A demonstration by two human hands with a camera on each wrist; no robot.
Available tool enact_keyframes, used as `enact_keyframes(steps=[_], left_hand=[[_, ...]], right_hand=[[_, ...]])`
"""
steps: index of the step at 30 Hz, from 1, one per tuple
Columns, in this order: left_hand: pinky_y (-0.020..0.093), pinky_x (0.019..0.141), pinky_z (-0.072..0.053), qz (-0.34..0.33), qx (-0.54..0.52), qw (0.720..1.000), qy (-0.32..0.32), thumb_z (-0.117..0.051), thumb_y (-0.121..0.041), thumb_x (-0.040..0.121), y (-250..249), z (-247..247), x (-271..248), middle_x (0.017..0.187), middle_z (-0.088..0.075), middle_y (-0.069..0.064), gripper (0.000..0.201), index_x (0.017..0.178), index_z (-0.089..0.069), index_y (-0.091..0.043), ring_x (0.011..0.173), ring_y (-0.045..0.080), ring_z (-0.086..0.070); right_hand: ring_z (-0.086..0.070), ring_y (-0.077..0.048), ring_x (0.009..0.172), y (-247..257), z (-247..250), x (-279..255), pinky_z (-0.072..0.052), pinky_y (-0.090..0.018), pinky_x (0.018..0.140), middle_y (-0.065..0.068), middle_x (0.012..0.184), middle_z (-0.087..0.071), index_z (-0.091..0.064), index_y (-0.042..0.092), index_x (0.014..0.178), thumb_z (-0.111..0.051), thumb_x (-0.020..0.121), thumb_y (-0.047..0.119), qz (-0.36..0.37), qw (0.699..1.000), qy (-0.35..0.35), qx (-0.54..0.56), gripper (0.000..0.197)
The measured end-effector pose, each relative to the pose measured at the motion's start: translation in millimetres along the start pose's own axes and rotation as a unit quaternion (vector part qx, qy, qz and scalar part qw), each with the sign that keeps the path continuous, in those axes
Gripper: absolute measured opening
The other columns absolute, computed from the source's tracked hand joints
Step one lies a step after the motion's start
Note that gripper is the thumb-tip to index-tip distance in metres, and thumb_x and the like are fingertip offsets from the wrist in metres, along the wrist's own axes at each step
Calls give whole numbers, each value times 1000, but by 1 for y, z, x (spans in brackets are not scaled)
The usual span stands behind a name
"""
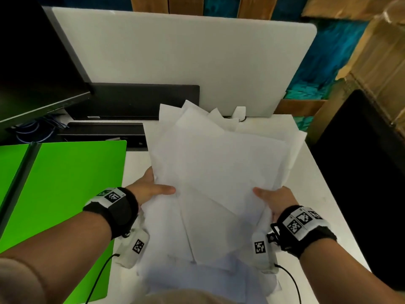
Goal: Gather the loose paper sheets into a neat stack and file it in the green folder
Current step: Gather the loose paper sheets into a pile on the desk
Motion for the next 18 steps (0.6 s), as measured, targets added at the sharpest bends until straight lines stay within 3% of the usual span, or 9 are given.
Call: enact_keyframes(steps=[1, 4, 5, 7, 8, 10, 13, 15, 18], left_hand=[[34, 87, -51, 0, 17, 1000, -24, -87, -33, 40, 2, 1, 3, 122, -58, 1, 107, 132, -35, -18, 109, 20, -59], [35, 93, -47, 13, 91, 987, -133, -78, -44, 62, 9, 6, 11, 117, -61, 5, 76, 122, -49, -8, 105, 23, -59], [37, 95, -48, 29, 113, 982, -150, -75, -44, 64, 10, 8, 13, 115, -64, 9, 69, 117, -54, -4, 103, 27, -61], [34, 95, -46, 48, 152, 973, -166, -71, -30, 74, 12, 11, 17, 111, -65, 13, 51, 112, -58, 2, 104, 30, -61], [34, 94, -44, 55, 164, 970, -170, -67, -23, 79, 13, 11, 17, 110, -64, 13, 43, 111, -57, 4, 105, 29, -59], [39, 100, -44, 67, 176, 968, -169, -65, -18, 82, 14, 14, 18, 113, -64, 14, 37, 110, -58, 5, 106, 30, -59], [46, 103, -43, 67, 141, 976, -152, -63, -9, 82, 12, 14, 16, 116, -64, 17, 34, 114, -58, 3, 108, 34, -59], [49, 104, -42, 74, 99, 981, -150, -62, 0, 81, 9, 13, 14, 119, -62, 20, 36, 116, -57, 5, 110, 37, -58], [47, 98, -45, 72, 47, 988, -127, -58, 8, 79, 0, 6, 8, 114, -61, 18, 34, 112, -55, 2, 100, 34, -59]], right_hand=[[-67, -36, 82, -1, -4, 0, -57, -46, 77, -21, 90, -68, -62, -6, 95, -81, 70, 18, -2, 1000, 20, -15, 40], [-70, -37, 82, -1, -14, -7, -56, -51, 81, -20, 87, -73, -66, -3, 89, -88, 56, 19, -18, 989, 130, -62, 45], [-72, -33, 78, -1, -14, -9, -58, -46, 75, -18, 83, -74, -66, -3, 87, -88, 54, 17, -22, 983, 174, -56, 45], [-70, -25, 62, 2, -8, -10, -58, -32, 55, -14, 74, -72, -64, -1, 84, -76, 70, 5, -17, 978, 205, -31, 19], [-66, -22, 54, 5, -1, -5, -55, -27, 47, -13, 68, -67, -61, 2, 78, -68, 80, 1, -13, 983, 182, -14, 7], [-50, -16, 41, 8, 18, 13, -48, -23, 38, -10, 57, -48, -48, 7, 63, -58, 88, 1, -1, 996, 93, 2, 28], [-48, -22, 51, 11, 37, 34, -49, -29, 48, -14, 59, -48, -47, 9, 55, -60, 86, 3, 24, 999, -18, -33, 34], [-50, -24, 56, 15, 34, 39, -49, -31, 56, -14, 62, -52, -56, 7, 60, -59, 86, 0, 25, 997, -10, -79, 27], [-55, -25, 64, 24, 11, 33, -45, -27, 56, -15, 74, -61, -66, 3, 88, -50, 89, -2, 57, 981, 50, -178, 17]])
Point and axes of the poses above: each hand's wrist, its own x-axis towards the middle knuckle, its own z-axis out of the back of the hand, y = z × x, the point moved 3 cm from there along x, towards the middle knuckle
